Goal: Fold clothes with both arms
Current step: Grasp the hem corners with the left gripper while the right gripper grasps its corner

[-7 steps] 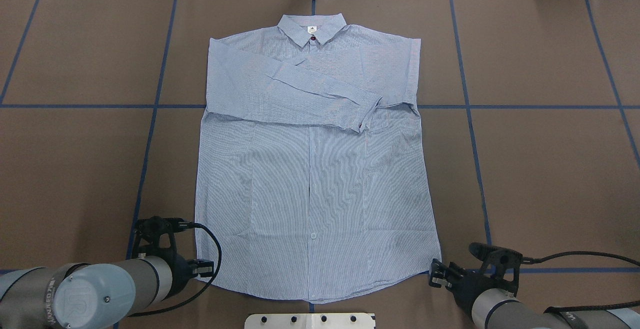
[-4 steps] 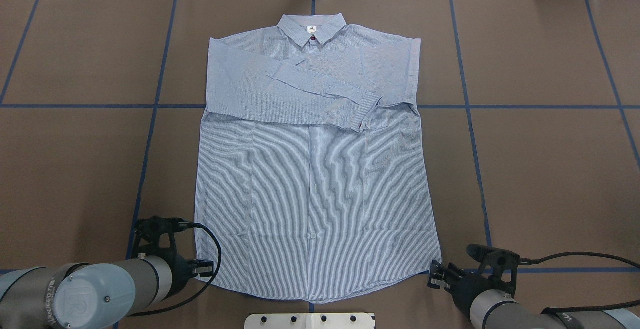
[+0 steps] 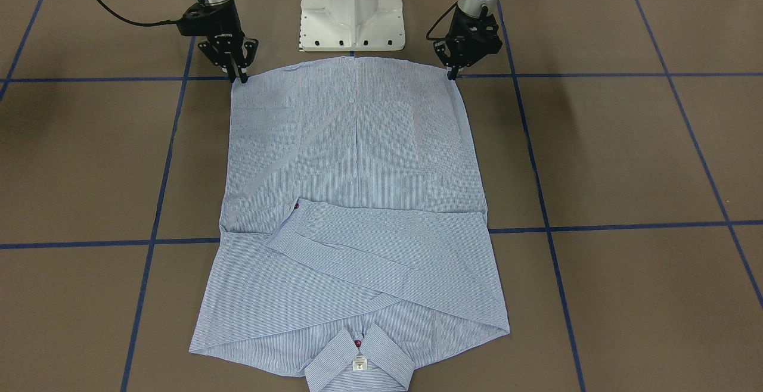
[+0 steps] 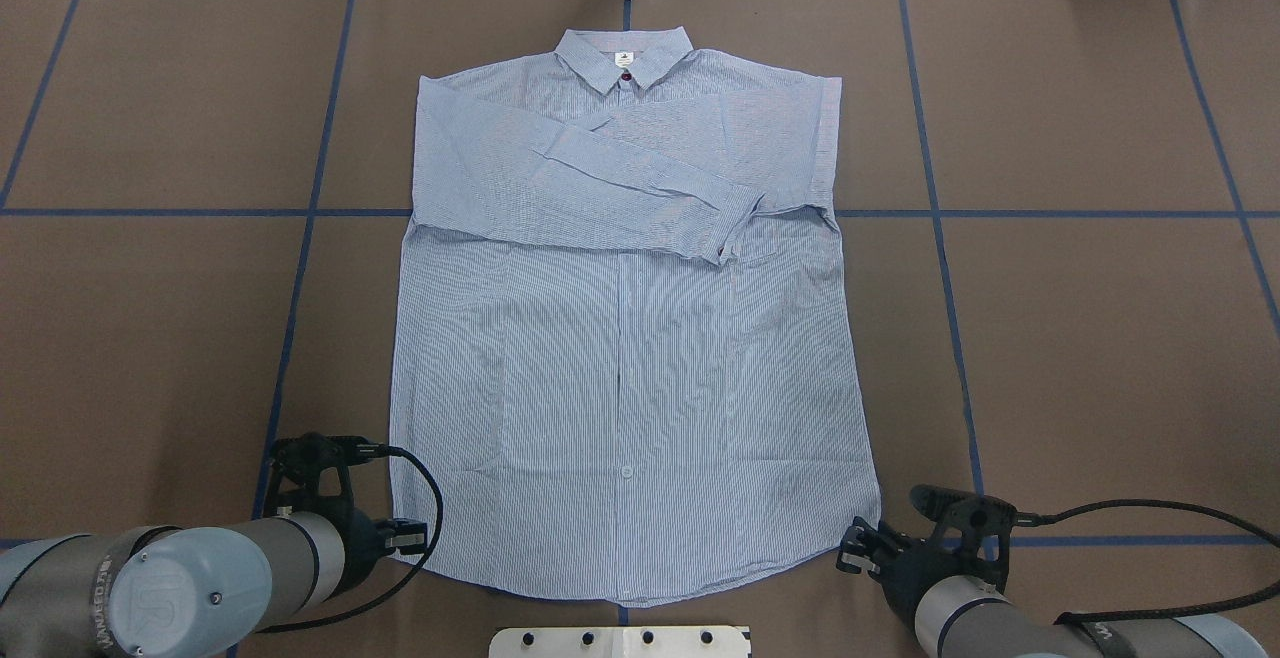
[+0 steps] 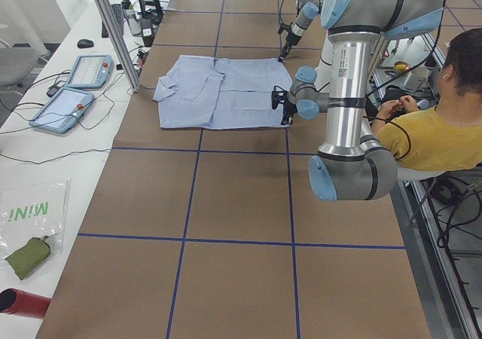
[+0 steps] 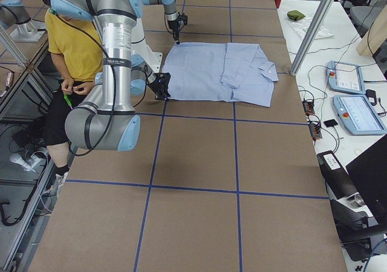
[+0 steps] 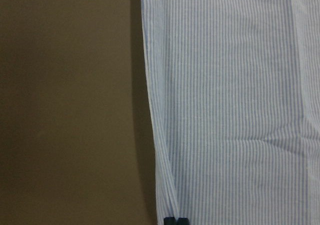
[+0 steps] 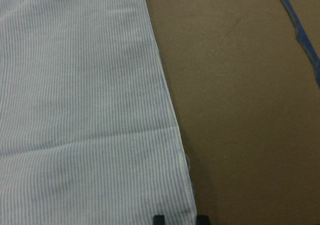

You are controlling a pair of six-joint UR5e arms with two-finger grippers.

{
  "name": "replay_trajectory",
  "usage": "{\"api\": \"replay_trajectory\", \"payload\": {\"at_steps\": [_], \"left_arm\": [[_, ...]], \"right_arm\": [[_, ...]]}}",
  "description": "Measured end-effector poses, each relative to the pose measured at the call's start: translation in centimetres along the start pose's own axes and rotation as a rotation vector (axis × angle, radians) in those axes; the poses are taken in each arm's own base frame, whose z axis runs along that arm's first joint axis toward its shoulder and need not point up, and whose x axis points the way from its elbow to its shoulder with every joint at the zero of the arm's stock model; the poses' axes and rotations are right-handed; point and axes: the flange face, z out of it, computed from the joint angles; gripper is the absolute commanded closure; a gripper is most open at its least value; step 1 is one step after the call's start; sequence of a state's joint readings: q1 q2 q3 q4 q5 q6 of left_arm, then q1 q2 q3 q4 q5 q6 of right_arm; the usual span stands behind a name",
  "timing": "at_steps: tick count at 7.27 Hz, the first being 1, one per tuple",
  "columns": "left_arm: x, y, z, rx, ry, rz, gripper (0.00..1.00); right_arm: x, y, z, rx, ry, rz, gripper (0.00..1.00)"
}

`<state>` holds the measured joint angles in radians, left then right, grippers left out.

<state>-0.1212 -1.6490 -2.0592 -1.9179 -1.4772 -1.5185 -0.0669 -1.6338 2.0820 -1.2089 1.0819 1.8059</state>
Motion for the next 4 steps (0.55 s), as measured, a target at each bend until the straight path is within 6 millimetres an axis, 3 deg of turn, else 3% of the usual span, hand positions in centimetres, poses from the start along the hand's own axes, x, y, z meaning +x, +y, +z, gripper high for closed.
{"api": "replay_trajectory", "payload": {"at_steps": [2,3,4], "left_arm": [[-0.02,0.00,0.04,0.000,0.000,0.001,1.00],[-0.01,0.01,0.06,0.000,0.000,0.001,1.00],[0.02,0.01,0.06,-0.001,0.000,0.001,1.00]], "right_arm": [[-0.09,-0.09,0.47,0.009,0.017,-0.008,0.72],[-0.02,-0.28,0.62,0.012,0.022,-0.015,0.94],[0.07,-0.38,0.67,0.014,0.024,-0.023,1.00]]}}
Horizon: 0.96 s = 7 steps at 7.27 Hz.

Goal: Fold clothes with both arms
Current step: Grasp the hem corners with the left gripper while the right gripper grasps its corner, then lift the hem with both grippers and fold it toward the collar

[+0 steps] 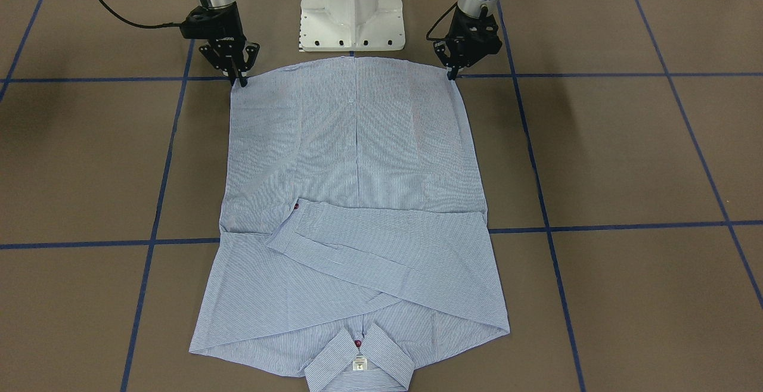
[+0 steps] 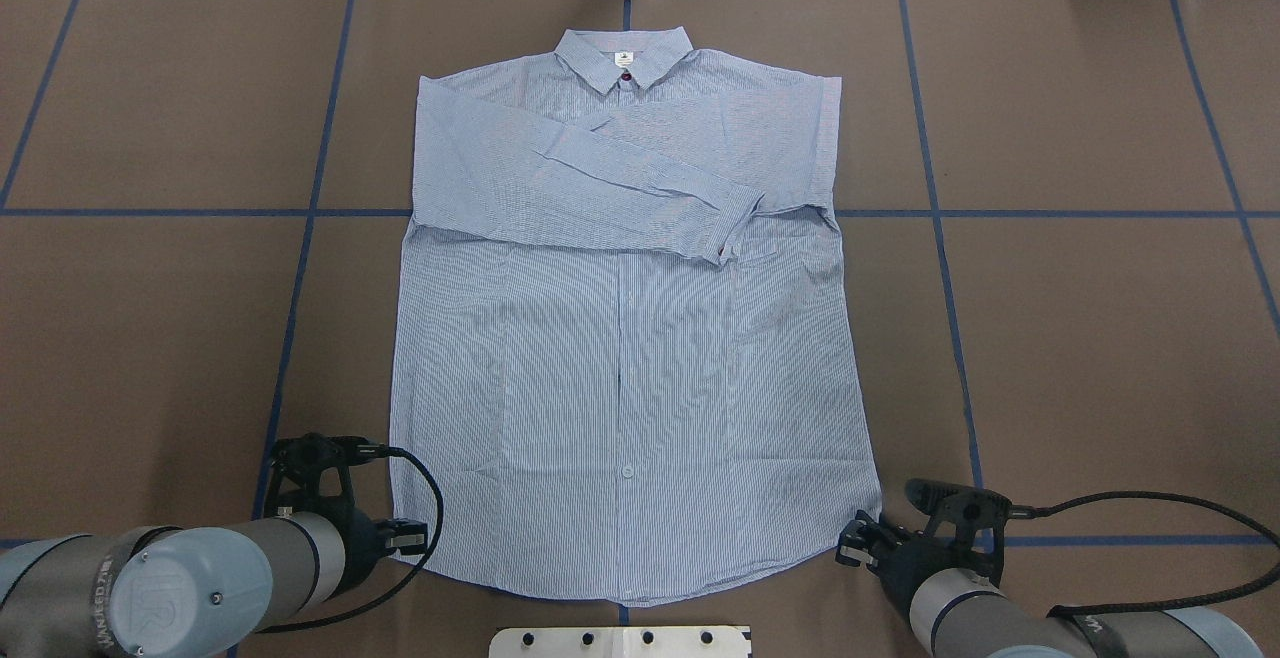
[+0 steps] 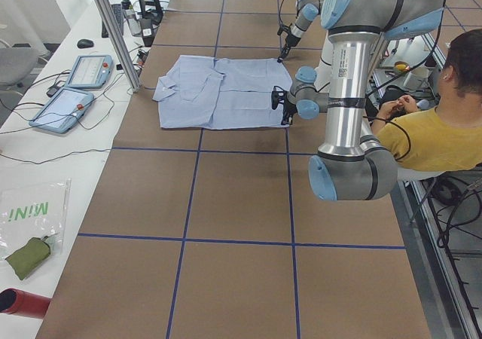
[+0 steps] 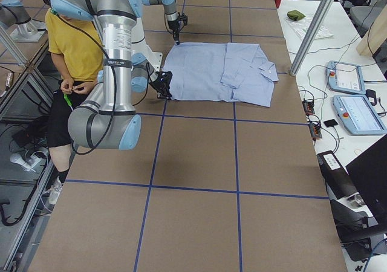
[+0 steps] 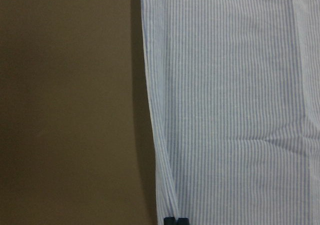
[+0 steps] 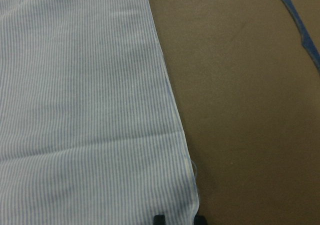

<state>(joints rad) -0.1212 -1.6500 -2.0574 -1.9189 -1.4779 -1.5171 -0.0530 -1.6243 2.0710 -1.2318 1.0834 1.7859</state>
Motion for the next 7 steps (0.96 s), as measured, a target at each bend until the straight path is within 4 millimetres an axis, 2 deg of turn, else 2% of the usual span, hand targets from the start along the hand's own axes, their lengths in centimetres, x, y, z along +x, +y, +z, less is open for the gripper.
{"api": "replay_trajectory", "payload": {"at_steps": [4,6,7], "left_arm": [[0.1,0.0,-0.1,-0.001,0.003,0.002,1.00],[0.5,-0.1,-0.3,-0.003,0.012,0.018,1.00],[1.0,-0.2,-1.1,-0.004,0.031,0.022,1.00]], "right_arm": [[0.1,-1.1,-0.4,0.013,-0.003,0.007,1.00],[-0.4,-1.9,-1.4,0.014,-0.023,0.021,1.00],[-0.7,-2.2,-2.1,0.012,-0.033,0.028,1.00]]}}
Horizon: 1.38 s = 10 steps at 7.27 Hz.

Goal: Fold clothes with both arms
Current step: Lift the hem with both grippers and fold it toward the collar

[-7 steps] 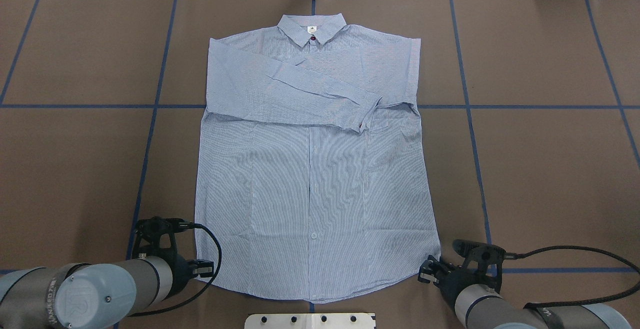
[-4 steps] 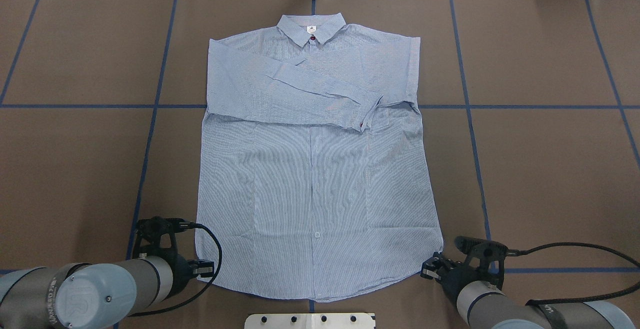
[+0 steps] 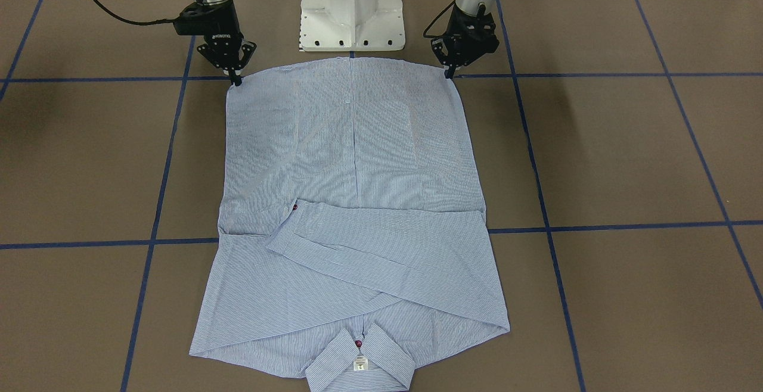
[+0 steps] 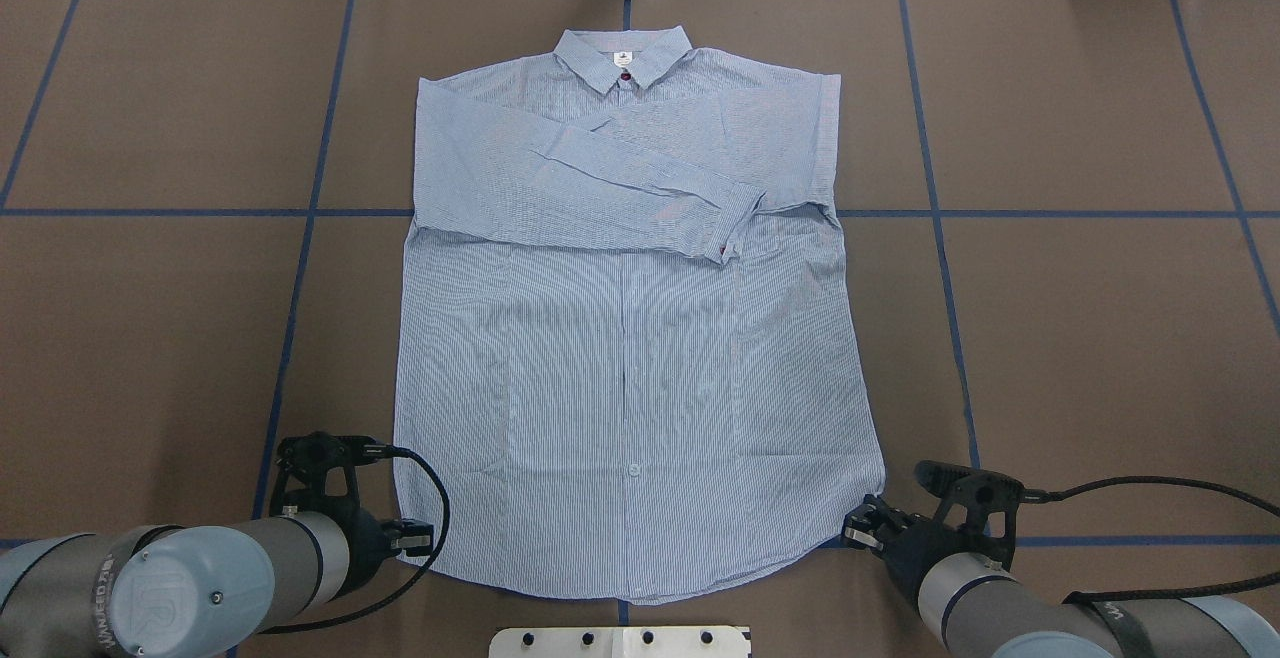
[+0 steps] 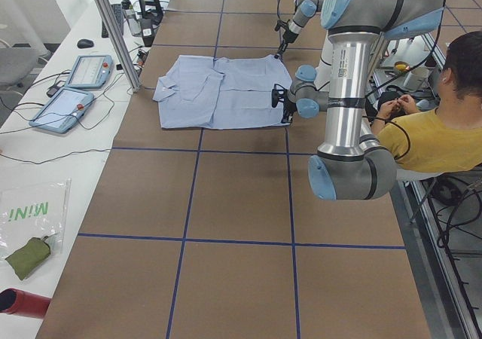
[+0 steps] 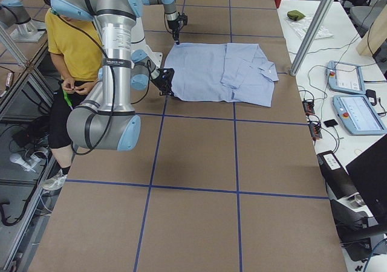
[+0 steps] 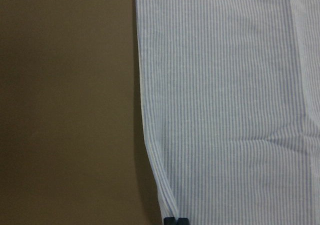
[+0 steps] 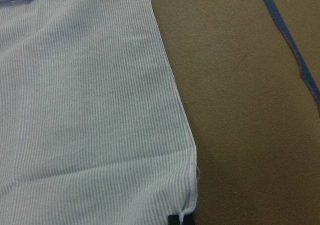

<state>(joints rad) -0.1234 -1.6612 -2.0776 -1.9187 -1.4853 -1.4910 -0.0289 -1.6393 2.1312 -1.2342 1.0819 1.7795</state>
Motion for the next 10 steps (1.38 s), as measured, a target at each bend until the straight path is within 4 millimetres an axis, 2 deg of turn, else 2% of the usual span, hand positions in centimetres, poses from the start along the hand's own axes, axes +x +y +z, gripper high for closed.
{"api": "replay_trajectory", "payload": {"at_steps": [1,2,3,6,7,8,9,10], "left_arm": [[0.9,-0.3,-2.1,0.001,0.041,-0.001,1.00],[1.7,-0.7,-5.1,0.002,0.094,-0.005,1.00],[2.1,-1.0,-8.9,-0.010,0.147,-0.007,1.00],[1.7,-1.5,-23.9,-0.140,0.231,0.015,1.00],[1.3,-2.2,-26.2,-0.154,0.229,0.026,1.00],[1.5,-3.0,-25.6,-0.149,0.206,0.027,1.00],[2.4,-4.4,-23.1,-0.125,0.172,0.019,1.00],[3.5,-7.0,-20.3,-0.075,0.139,0.022,1.00]], "right_arm": [[-0.2,-0.8,-1.6,-0.006,-0.011,0.007,1.00],[-0.1,-2.0,-4.2,-0.027,-0.011,0.009,1.00],[0.1,-3.2,-7.5,-0.073,-0.001,0.007,1.00],[-0.9,-8.0,-20.6,-0.249,-0.017,0.017,1.00],[-1.1,-9.3,-22.3,-0.263,-0.026,0.030,1.00],[-1.3,-10.2,-21.9,-0.244,-0.023,0.032,1.00],[-2.3,-10.7,-19.7,-0.202,-0.019,0.023,1.00],[-4.4,-11.9,-16.7,-0.144,-0.019,0.009,1.00]]}}
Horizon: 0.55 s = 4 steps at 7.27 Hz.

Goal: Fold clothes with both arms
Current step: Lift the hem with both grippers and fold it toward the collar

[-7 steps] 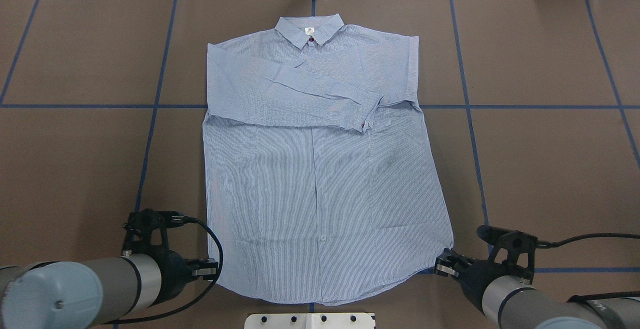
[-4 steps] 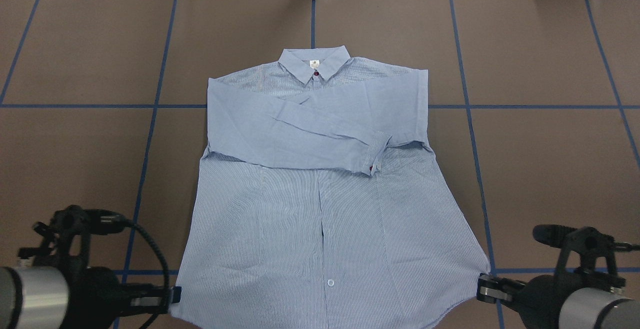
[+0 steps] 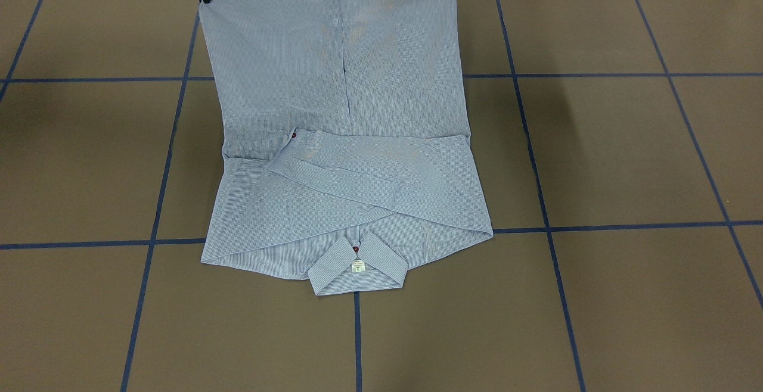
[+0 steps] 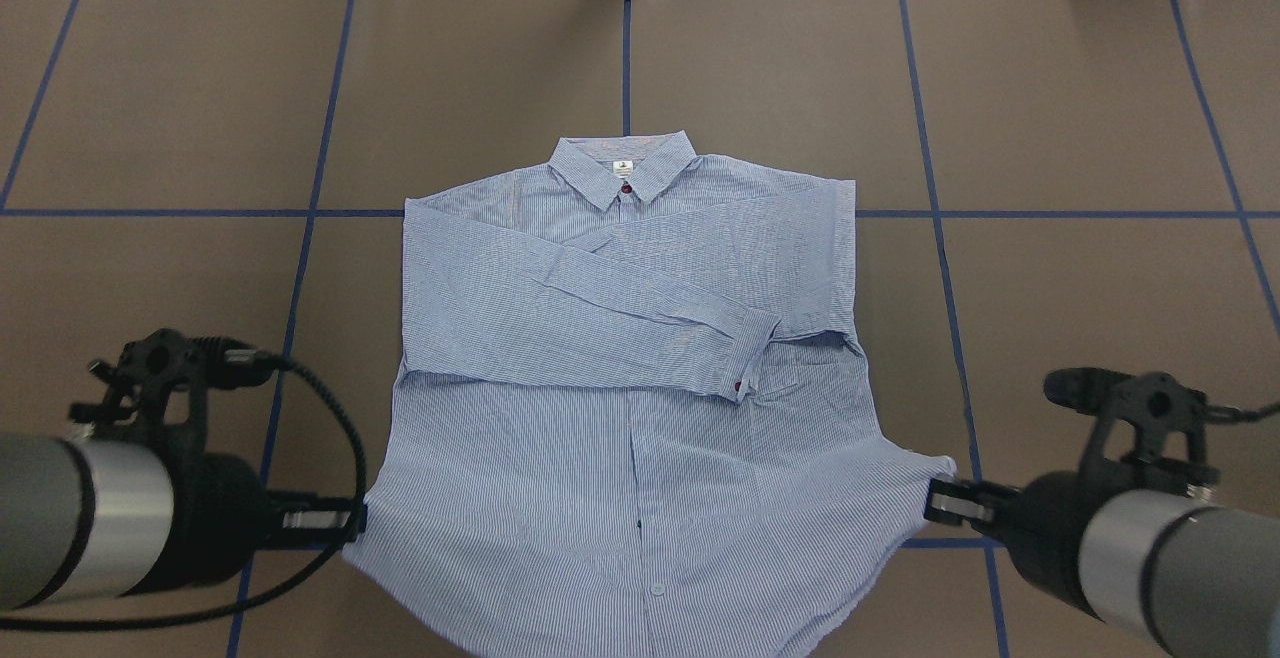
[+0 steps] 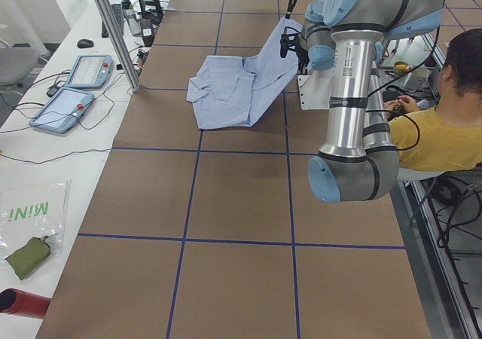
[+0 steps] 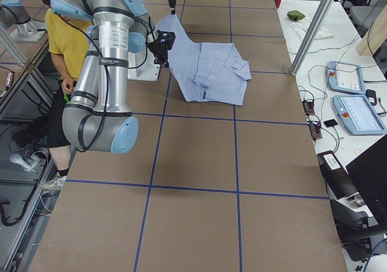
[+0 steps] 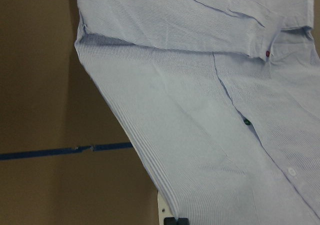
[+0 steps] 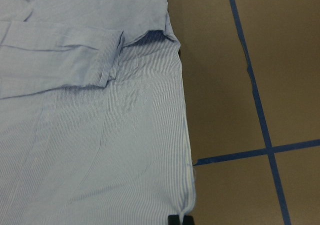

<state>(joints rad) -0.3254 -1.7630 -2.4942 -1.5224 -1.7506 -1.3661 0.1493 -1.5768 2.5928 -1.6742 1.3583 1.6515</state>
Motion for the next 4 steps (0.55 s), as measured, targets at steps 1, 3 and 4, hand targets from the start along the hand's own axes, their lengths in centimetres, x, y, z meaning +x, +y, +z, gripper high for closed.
{"api": "replay_trajectory", "payload": {"at_steps": [1,3,4], "left_arm": [[0.2,-3.9,1.8,0.065,-0.038,0.017,1.00],[-0.4,-12.9,2.4,0.204,-0.109,0.023,1.00],[-0.6,-17.0,2.3,0.256,-0.141,0.016,1.00]], "right_arm": [[-2.2,-2.7,2.5,0.069,0.002,-0.012,1.00],[-5.1,-9.6,5.5,0.205,0.033,-0.029,1.00],[-6.1,-13.3,6.9,0.263,0.060,-0.010,1.00]]}}
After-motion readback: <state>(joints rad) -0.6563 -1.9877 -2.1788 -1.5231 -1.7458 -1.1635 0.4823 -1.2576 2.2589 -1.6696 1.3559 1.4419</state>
